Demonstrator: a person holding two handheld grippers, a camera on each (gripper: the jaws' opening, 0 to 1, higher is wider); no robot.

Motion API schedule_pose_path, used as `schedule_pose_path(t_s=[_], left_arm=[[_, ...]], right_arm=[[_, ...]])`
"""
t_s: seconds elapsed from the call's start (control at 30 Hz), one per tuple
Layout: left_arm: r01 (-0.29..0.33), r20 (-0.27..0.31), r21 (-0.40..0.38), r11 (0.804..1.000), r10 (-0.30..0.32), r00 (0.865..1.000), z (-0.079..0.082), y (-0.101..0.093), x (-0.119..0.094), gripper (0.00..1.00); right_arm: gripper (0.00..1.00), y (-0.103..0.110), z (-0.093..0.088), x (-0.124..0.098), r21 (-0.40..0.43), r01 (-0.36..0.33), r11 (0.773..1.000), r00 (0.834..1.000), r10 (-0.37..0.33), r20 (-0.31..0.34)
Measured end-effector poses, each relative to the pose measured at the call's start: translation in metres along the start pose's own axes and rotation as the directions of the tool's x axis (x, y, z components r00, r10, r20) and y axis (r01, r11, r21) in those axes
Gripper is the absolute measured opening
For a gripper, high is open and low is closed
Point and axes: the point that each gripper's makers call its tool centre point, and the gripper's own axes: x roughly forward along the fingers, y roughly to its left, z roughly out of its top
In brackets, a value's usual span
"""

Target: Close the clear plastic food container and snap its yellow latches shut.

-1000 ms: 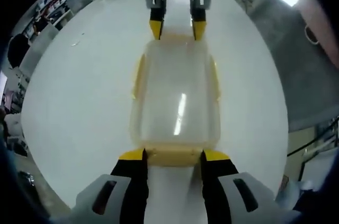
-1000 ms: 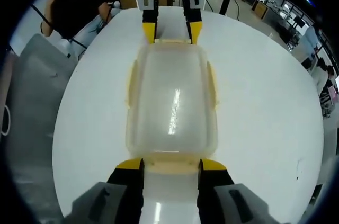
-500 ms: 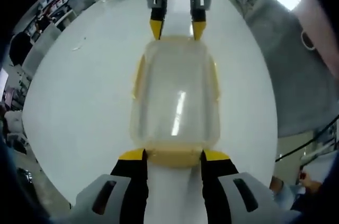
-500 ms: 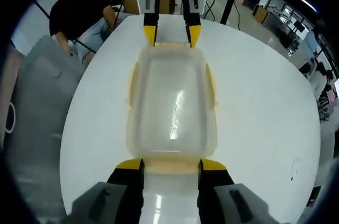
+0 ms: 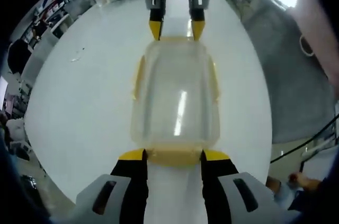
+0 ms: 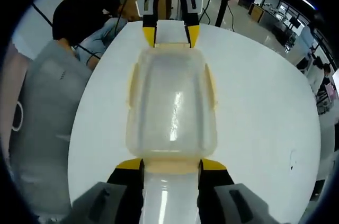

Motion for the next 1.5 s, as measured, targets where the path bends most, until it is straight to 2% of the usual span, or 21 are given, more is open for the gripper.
schedule_pose_path(t_s=[0.63,1.0,1.5], left_arm=[[0.010,0.001,0.043,0.999,-0.010,1.000,0.033,0.003,-0.001,0.37],[-0.001,-0.018,0.069,0.998,0.003,1.000,0.043,0.005,-0.009,0.37],[0.005,0.001,0.094,0.996,-0.005,1.000,0.079,0.002,-0.003,0.37]], right_arm=[[0.37,0.001,-0.022,-0.023,0.031,0.020,0.999,1.000,-0.021,0.015],[0.37,0.003,-0.023,-0.034,0.044,0.031,0.999,0.999,-0.032,0.035],[0.37,0.007,-0.054,-0.056,0.058,0.056,0.997,0.998,-0.056,0.004]])
